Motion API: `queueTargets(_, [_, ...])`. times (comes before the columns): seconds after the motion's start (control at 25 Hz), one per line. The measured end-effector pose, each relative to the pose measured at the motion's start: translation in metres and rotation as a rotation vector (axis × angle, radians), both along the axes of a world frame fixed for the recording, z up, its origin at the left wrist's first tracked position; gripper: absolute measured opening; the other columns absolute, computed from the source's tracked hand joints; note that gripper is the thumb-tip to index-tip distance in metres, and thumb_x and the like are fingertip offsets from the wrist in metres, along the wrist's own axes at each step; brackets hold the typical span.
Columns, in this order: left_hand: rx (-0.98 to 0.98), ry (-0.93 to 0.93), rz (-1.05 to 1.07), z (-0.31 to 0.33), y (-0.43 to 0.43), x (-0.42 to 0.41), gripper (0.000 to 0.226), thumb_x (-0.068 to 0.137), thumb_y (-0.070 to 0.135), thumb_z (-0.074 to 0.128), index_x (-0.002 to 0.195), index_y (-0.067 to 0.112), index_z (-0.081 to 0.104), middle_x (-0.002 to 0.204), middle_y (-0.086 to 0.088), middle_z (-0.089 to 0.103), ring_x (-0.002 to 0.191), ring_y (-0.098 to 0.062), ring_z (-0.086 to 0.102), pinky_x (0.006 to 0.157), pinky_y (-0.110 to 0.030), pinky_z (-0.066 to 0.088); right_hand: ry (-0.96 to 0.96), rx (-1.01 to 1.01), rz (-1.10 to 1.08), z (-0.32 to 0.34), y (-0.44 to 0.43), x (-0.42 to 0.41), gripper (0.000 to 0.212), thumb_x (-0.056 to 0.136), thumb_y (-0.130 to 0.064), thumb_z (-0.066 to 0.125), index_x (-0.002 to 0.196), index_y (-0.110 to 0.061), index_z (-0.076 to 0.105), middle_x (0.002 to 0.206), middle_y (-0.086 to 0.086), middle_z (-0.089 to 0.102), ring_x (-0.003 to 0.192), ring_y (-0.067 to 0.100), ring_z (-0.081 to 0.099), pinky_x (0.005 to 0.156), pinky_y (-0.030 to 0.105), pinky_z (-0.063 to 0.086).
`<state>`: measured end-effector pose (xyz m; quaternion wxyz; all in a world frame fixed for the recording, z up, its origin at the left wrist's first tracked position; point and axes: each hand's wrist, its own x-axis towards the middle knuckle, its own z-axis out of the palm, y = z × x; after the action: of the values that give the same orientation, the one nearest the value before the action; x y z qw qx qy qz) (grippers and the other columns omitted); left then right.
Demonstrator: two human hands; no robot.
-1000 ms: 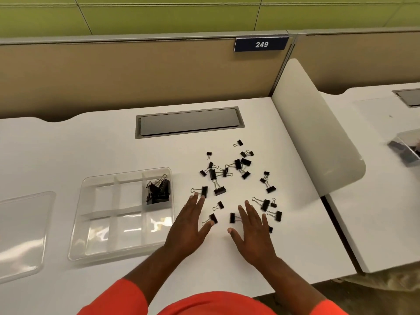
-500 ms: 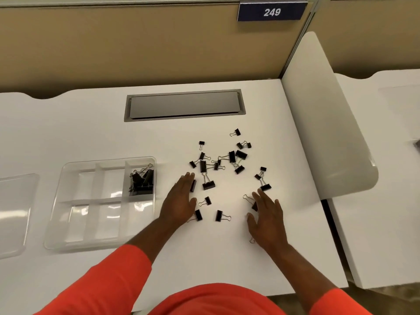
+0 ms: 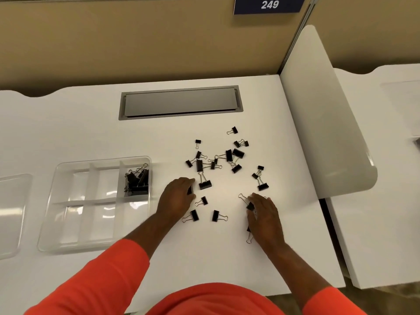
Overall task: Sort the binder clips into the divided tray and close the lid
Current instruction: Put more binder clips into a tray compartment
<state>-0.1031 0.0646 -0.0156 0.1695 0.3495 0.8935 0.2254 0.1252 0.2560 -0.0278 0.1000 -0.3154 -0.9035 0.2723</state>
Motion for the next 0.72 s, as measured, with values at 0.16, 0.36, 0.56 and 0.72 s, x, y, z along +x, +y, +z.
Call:
queueTargets(0.16, [0.062, -0.071, 0.104, 0.015, -0.004, 0.009, 0.049, 0.087, 0.034, 0.072, 0.132, 0.02, 0.059, 0.125, 0.006, 0.06, 0.108, -0.013, 0.058, 0.09, -0.026, 0.044, 0.027, -0.048, -0.009, 0.008, -0.004, -0.003, 0.034, 0.088, -0.006, 0.07, 0.122, -0.013, 0.07, 0.131, 0.001, 0.064, 0.125, 0.019, 0.054, 0.111, 0.04, 0.043])
queueTargets(0.36, [0.156, -0.113, 0.158, 0.027, -0.016, 0.024, 0.047, 0.085, 0.032, 0.075, 0.128, 0.02, 0.062, 0.123, 0.007, 0.06, 0.113, -0.01, 0.057, 0.095, -0.026, 0.046, 0.105, -0.114, -0.027, 0.022, -0.019, -0.014, 0.026, 0.093, -0.016, 0.069, 0.118, -0.019, 0.072, 0.133, -0.006, 0.062, 0.124, 0.008, 0.056, 0.104, 0.021, 0.041])
queueTargets(0.56, [0.244, -0.116, 0.23, 0.041, -0.044, 0.04, 0.047, 0.083, 0.036, 0.077, 0.126, 0.022, 0.064, 0.122, 0.01, 0.064, 0.111, -0.007, 0.06, 0.095, -0.03, 0.051, 0.16, -0.143, 0.048, 0.027, -0.048, -0.029, 0.022, 0.091, -0.016, 0.071, 0.113, -0.018, 0.072, 0.129, -0.008, 0.063, 0.12, 0.005, 0.057, 0.103, 0.007, 0.034])
queueTargets(0.72, [0.262, -0.062, 0.3, 0.057, -0.071, 0.044, 0.045, 0.084, 0.039, 0.076, 0.124, 0.023, 0.065, 0.122, 0.012, 0.065, 0.105, -0.003, 0.06, 0.092, -0.02, 0.048, 0.165, -0.149, 0.115, 0.029, -0.075, -0.048, 0.024, 0.089, -0.012, 0.073, 0.113, -0.015, 0.073, 0.128, -0.006, 0.064, 0.117, 0.003, 0.056, 0.097, -0.002, 0.029])
